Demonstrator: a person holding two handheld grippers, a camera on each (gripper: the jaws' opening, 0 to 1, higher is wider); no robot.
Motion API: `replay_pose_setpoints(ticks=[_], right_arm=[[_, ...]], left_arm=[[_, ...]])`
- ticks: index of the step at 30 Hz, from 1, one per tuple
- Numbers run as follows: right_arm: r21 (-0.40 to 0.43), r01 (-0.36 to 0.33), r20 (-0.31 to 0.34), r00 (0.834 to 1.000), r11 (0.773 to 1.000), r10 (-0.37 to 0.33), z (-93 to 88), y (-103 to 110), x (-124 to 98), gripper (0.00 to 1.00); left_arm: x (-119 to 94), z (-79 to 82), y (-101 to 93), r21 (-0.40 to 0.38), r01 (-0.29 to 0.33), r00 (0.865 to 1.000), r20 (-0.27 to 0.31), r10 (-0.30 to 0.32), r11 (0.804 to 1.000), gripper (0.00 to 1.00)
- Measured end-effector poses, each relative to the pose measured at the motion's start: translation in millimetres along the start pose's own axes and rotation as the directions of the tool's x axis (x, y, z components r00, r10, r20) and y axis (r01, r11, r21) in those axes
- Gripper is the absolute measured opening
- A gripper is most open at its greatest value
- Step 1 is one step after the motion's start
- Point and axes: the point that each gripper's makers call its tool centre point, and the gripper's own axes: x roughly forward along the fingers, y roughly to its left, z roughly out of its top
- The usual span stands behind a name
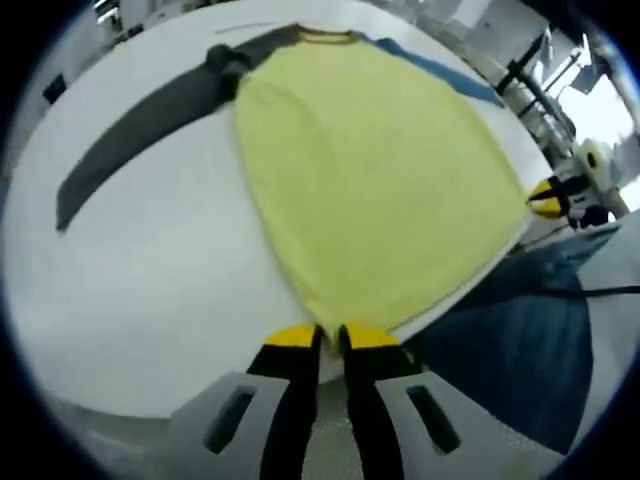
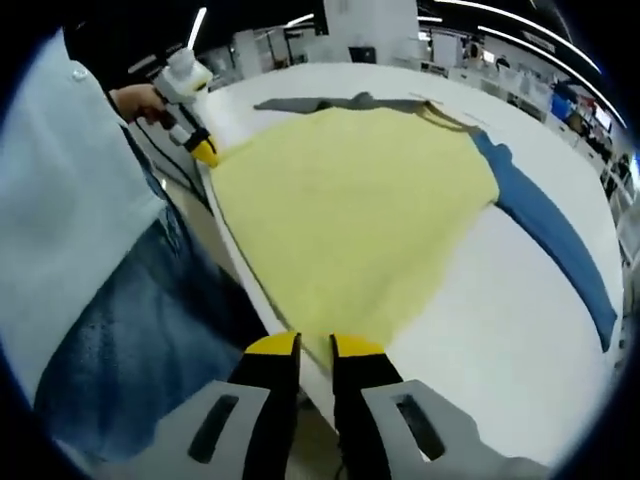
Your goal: Fold the garment on the visible template until the final outline fits inside the template.
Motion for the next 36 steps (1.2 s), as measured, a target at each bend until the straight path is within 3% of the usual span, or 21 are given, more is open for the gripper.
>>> replay_pose_setpoints(ticks=[7, 17, 23, 28, 34, 36], right_arm=[[0.036, 0.065, 0.029, 0.997, 0.997, -0.066, 1.6, -15.1, -9.1, 0.20], [0.036, 0.141, 0.078, 0.987, 0.989, -0.143, 22.0, -31.0, -23.4, 0.32], [0.040, 0.168, 0.117, 0.978, 0.985, -0.172, 38.3, -37.0, -34.8, 0.46], [0.041, 0.187, 0.133, 0.972, 0.981, -0.191, 47.0, -43.9, -43.9, 0.61], [0.046, 0.217, 0.138, 0.965, 0.975, -0.222, 54.6, -50.7, -56.8, 0.80], [0.031, 0.226, 0.128, 0.965, 0.974, -0.228, 55.7, -51.3, -60.6, 0.82]], left_arm=[[-10.9, 0.3, -0.5, 0.030, -0.010, 1.000, 0.003, 0.010, 0.999, 0.16], [-38.8, 22.3, 2.6, 0.076, -0.066, 0.995, 0.081, 0.059, 0.995, 0.26], [-49.7, 35.9, -2.0, 0.084, -0.072, 0.987, 0.146, 0.059, 0.994, 0.40], [-56.3, 41.4, -2.2, 0.098, -0.104, 0.984, 0.157, 0.088, 0.990, 0.55], [-72.8, 57.9, -14.9, 0.129, -0.062, 0.973, 0.228, 0.032, 0.990, 0.61], [-75.3, 61.2, -15.0, 0.153, -0.074, 0.971, 0.237, 0.036, 0.985, 0.66]])
